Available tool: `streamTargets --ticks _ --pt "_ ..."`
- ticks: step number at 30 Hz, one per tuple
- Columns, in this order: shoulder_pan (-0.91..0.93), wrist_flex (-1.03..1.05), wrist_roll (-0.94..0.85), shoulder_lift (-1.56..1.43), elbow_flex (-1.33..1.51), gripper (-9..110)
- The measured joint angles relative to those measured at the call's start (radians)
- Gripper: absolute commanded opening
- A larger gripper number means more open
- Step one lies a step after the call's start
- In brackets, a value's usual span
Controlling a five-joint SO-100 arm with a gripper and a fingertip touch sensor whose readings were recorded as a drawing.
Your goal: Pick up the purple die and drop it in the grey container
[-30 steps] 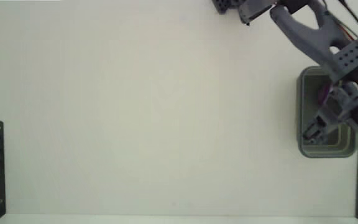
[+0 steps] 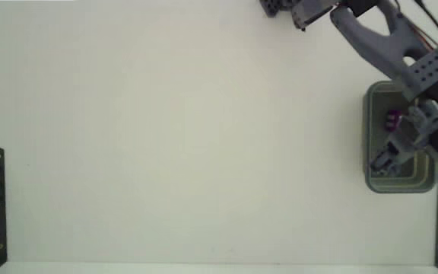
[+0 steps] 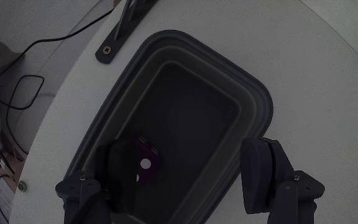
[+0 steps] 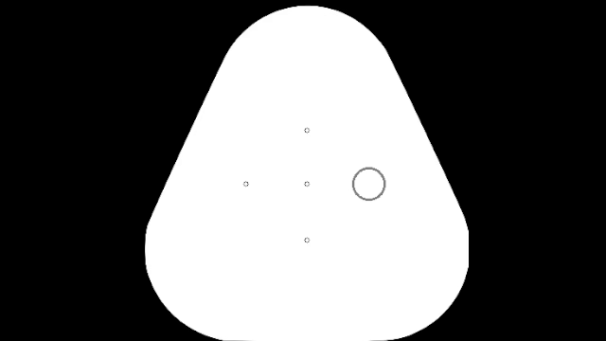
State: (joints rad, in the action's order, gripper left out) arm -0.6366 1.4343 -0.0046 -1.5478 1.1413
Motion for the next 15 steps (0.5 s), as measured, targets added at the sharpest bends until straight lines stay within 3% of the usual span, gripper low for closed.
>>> streamTargets --ticks 15 --pt "0.035 -0.002 0.002 -0.061 0.081 110"
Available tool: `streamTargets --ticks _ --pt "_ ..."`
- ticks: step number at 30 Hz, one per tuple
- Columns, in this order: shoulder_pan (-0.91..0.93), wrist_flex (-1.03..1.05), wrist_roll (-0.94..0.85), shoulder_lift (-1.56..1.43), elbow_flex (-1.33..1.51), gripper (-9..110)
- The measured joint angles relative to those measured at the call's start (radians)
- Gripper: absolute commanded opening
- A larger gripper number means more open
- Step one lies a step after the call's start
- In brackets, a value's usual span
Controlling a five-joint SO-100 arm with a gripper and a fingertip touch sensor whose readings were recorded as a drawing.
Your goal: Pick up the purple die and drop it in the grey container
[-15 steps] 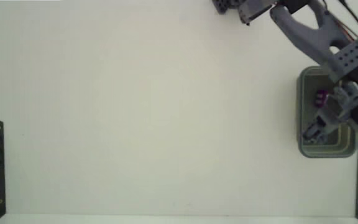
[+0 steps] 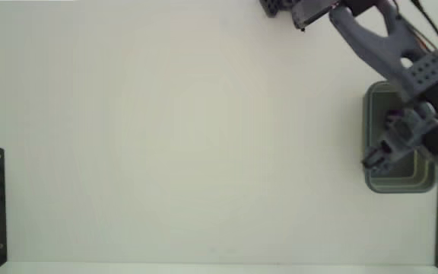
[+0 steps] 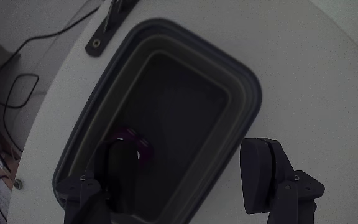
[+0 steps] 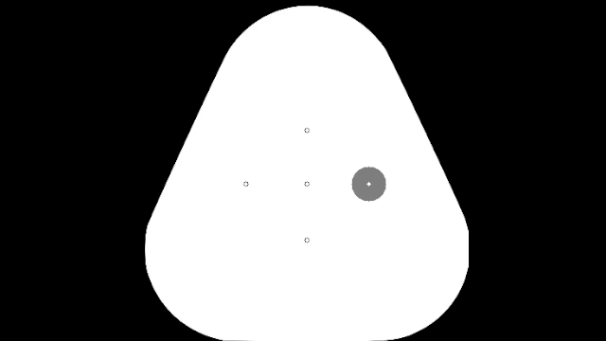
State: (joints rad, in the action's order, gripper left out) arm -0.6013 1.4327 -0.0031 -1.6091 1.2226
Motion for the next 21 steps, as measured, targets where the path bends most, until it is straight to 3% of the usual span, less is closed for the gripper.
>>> streamTargets --ticks 21 --pt "0.19 0.002 0.0 -0.264 0.244 110"
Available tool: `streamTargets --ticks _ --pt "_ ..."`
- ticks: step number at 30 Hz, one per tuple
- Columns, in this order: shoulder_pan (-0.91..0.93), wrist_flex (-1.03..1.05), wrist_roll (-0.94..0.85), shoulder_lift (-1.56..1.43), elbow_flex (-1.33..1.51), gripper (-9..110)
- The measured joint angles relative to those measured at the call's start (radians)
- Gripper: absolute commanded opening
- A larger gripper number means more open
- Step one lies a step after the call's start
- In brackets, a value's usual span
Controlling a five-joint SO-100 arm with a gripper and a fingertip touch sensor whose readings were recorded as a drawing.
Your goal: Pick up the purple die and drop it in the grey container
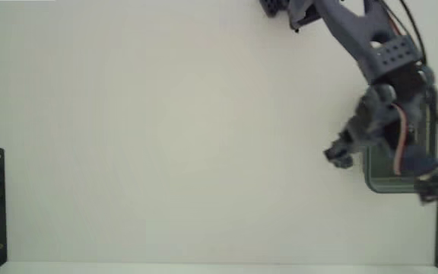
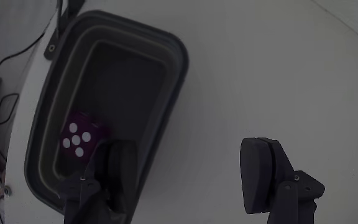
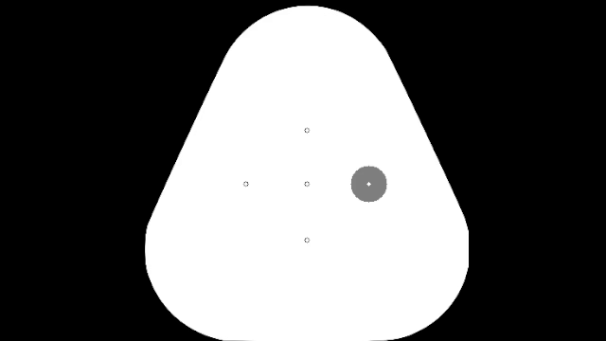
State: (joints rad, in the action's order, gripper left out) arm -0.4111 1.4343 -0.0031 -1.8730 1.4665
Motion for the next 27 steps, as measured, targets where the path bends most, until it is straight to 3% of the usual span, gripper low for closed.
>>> streamTargets --ticks 27 --pt "0.282 -0.006 -0.002 -0.388 0.368 110"
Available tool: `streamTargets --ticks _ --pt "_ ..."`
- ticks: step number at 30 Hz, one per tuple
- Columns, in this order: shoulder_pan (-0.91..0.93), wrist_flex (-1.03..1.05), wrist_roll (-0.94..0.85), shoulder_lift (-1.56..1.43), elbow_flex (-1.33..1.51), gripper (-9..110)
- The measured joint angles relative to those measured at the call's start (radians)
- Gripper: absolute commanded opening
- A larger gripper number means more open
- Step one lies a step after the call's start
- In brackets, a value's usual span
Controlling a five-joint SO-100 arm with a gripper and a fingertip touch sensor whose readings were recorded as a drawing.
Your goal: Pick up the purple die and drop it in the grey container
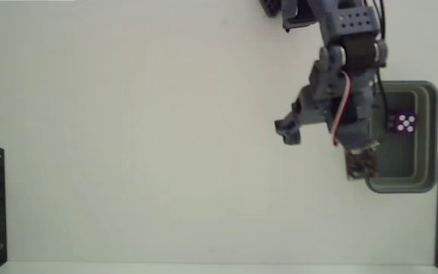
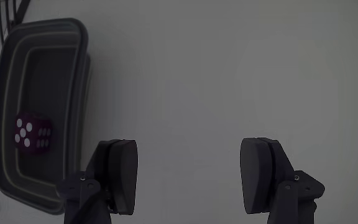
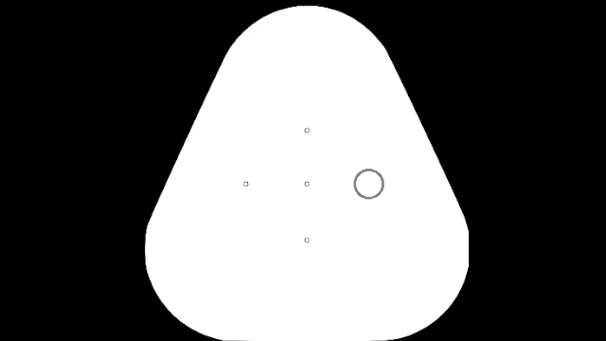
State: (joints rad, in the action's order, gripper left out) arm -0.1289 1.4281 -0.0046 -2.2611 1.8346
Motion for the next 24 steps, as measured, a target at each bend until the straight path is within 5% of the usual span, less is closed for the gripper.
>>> streamTargets --ticks 24 --pt "0.12 0.0 0.0 -0.183 0.16 110"
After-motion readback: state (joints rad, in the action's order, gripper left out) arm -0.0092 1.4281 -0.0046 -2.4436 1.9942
